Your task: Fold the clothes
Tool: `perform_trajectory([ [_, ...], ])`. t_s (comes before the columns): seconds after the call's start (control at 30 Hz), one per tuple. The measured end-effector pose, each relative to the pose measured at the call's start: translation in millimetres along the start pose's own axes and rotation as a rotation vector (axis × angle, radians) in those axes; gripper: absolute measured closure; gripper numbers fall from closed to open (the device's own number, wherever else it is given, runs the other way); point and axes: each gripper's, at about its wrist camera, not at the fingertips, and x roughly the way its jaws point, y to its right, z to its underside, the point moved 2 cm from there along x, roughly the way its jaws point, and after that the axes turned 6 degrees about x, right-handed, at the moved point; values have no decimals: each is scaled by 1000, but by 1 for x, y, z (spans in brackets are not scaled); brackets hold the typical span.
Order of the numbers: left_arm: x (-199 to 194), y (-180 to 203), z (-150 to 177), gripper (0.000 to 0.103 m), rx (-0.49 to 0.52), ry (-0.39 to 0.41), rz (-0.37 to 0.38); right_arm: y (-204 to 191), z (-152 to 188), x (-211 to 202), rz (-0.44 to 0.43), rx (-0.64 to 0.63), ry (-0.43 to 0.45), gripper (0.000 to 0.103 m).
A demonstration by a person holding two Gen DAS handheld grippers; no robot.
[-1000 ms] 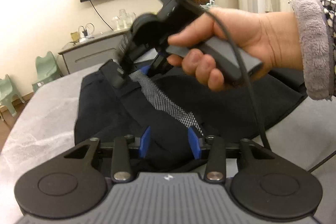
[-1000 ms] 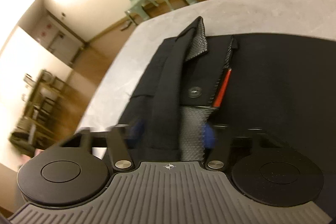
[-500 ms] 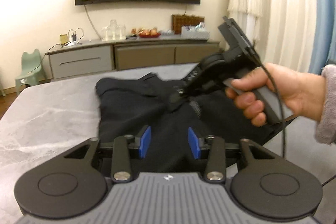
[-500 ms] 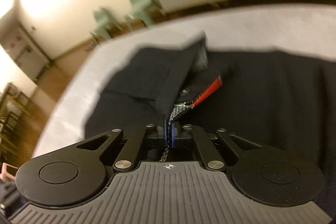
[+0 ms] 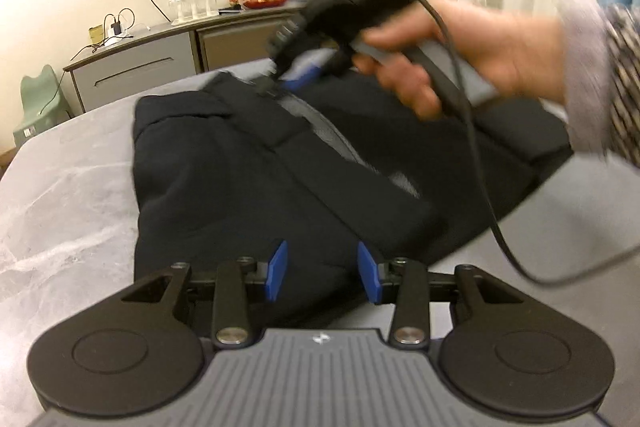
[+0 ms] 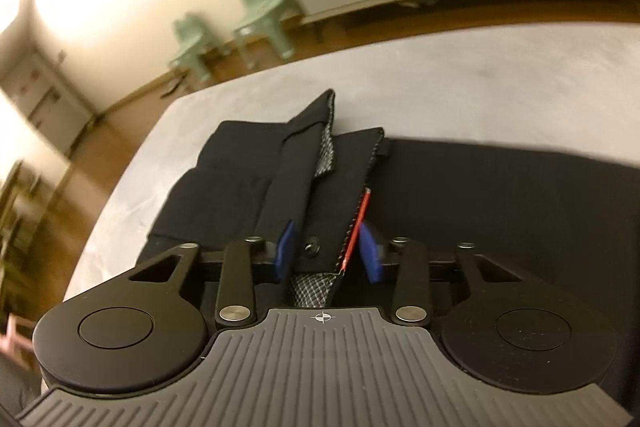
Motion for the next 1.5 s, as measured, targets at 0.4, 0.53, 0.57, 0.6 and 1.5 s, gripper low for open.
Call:
perform_trajectory([
  [0.4, -21, 8, -13, 59, 24, 90, 7, -30, -28, -13, 13, -53, 101, 22],
  [0.53, -16, 16, -11, 59, 61, 87, -15, -48, -28, 25, 61, -151, 33, 27],
  [0.57, -16, 18, -11, 59, 64, 91, -25, -50, -26, 31, 52, -168, 21, 41],
  [0.6, -17, 17, -10, 59, 59, 92, -29, -52, -24, 37, 53, -174, 3, 48],
  [1.5, 38, -18, -34, 61, -31, -22, -38, -45, -16, 48, -101, -100, -68, 50],
])
